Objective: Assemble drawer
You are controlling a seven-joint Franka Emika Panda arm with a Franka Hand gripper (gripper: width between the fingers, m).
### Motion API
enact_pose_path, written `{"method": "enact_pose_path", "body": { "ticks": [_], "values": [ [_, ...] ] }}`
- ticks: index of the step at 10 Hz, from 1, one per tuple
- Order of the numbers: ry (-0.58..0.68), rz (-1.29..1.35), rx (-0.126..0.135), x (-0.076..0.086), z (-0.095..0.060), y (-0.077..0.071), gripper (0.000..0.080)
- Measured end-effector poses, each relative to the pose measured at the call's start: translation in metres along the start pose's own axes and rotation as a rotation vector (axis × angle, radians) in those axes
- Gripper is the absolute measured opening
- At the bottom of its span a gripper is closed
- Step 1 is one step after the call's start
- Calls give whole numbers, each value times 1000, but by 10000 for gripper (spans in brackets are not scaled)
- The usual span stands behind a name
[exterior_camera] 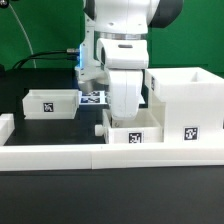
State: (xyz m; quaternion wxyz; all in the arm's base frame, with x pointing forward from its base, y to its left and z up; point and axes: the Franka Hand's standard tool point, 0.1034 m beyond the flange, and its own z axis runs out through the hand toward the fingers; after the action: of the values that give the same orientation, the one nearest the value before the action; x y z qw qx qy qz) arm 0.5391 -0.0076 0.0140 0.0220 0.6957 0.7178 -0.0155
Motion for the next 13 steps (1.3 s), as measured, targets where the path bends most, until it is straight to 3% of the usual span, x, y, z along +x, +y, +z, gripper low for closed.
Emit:
{"method": "enact_pose_path", "body": {
  "ticks": [9,13],
  "values": [
    [1,15,2,5,0,2,42],
    [7,92,3,17,0,2,42]
  ]
}}
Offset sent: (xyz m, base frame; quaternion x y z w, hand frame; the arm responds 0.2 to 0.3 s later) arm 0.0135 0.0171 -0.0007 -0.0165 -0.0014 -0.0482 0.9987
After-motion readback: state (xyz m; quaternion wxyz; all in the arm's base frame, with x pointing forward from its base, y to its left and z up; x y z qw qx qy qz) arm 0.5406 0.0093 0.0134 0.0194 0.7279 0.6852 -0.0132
